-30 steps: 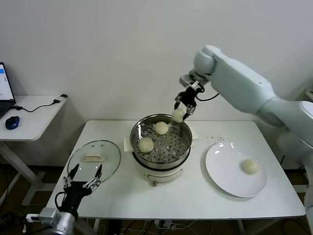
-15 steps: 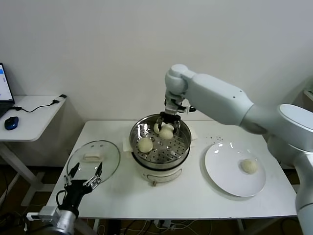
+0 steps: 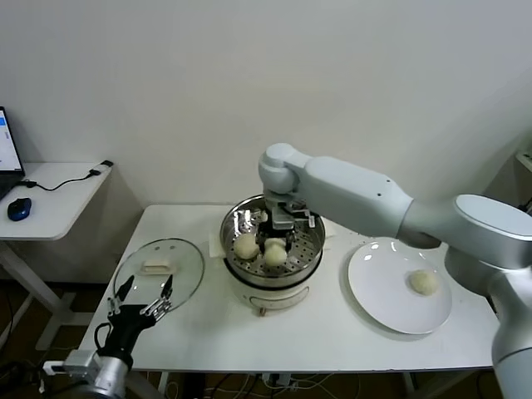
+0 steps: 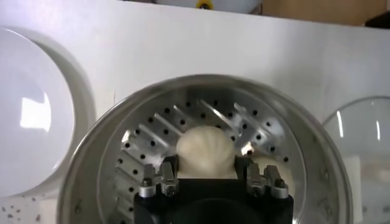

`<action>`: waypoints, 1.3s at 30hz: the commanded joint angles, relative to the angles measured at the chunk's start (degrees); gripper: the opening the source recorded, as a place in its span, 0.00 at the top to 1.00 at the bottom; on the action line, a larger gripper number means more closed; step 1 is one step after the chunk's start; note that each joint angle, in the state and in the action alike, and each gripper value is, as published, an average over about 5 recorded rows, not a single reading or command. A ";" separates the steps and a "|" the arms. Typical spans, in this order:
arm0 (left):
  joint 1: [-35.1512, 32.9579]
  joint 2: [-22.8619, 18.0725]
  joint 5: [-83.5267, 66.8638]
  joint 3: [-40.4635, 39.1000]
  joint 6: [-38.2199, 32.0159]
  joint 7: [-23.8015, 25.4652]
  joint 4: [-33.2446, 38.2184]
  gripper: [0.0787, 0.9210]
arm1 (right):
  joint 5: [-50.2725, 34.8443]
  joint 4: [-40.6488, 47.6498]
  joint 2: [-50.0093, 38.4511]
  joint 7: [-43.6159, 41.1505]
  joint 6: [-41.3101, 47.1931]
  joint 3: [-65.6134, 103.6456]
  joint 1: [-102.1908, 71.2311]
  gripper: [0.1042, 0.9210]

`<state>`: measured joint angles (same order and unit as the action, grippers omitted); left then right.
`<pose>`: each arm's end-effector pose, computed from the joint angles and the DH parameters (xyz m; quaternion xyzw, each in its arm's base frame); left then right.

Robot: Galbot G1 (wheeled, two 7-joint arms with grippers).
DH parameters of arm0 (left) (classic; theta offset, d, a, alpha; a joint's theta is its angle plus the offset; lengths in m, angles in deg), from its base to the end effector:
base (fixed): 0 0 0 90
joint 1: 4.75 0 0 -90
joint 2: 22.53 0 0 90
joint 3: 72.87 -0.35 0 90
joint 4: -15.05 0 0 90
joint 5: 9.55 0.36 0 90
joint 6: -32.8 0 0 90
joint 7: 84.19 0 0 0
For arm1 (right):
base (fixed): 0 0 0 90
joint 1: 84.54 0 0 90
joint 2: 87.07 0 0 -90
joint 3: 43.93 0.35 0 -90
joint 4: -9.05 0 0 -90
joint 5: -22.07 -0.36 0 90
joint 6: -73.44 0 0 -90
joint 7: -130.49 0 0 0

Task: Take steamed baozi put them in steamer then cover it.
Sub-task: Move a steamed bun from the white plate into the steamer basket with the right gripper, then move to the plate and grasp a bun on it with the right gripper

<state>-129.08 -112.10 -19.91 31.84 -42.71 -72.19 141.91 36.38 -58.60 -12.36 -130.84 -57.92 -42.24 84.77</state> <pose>0.1548 0.0741 -0.2674 -0.0069 -0.9952 0.0345 0.0911 0.5496 0.1926 -0.0938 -0.7032 -0.0166 -0.7099 0.0356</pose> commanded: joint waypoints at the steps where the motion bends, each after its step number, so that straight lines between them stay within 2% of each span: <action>1: -0.08 0.03 -0.14 0.07 -0.09 0.01 -0.14 0.12 | 1.65 -2.17 0.27 0.13 -1.49 -0.39 -1.95 0.38; 5: -0.08 -0.01 -0.10 0.02 -0.16 0.00 -0.29 0.12 | 1.48 -2.22 0.04 1.46 -0.76 -0.39 -2.40 0.35; 10: -0.19 0.04 -0.01 0.00 -0.13 0.08 -0.22 0.12 | 0.08 -3.79 -2.29 2.80 2.91 0.47 -1.51 0.19; 13: -0.14 0.06 0.01 0.00 -0.08 0.09 -0.24 0.12 | -0.53 -5.47 -5.41 2.04 5.46 2.09 0.28 0.13; 18: -0.10 0.12 0.04 -0.33 0.05 0.21 -0.27 0.12 | -4.20 -7.79 -13.93 -0.83 13.21 5.73 4.22 0.12; 26: -0.06 -0.03 0.18 -0.90 0.09 0.29 -0.49 0.12 | -7.43 -7.42 -27.92 -2.60 40.57 14.60 5.28 0.12; 30: -0.09 0.18 -0.02 -0.99 0.24 0.54 -0.40 0.12 | -12.23 -4.58 -33.66 -2.30 55.24 16.18 3.12 0.12; 35: -0.39 0.63 0.00 -1.18 0.43 0.92 -0.18 0.12 | -11.19 -0.41 -37.90 -3.10 60.72 21.66 -4.38 0.12; 39: -0.88 0.89 0.12 -1.26 0.48 1.05 -0.18 0.12 | -6.06 1.09 -40.04 -3.72 59.63 24.94 -9.98 0.12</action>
<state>-129.68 -111.38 -19.86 30.61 -42.28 -71.24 141.77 28.51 -60.80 -43.40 -133.66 -11.81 -24.89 82.73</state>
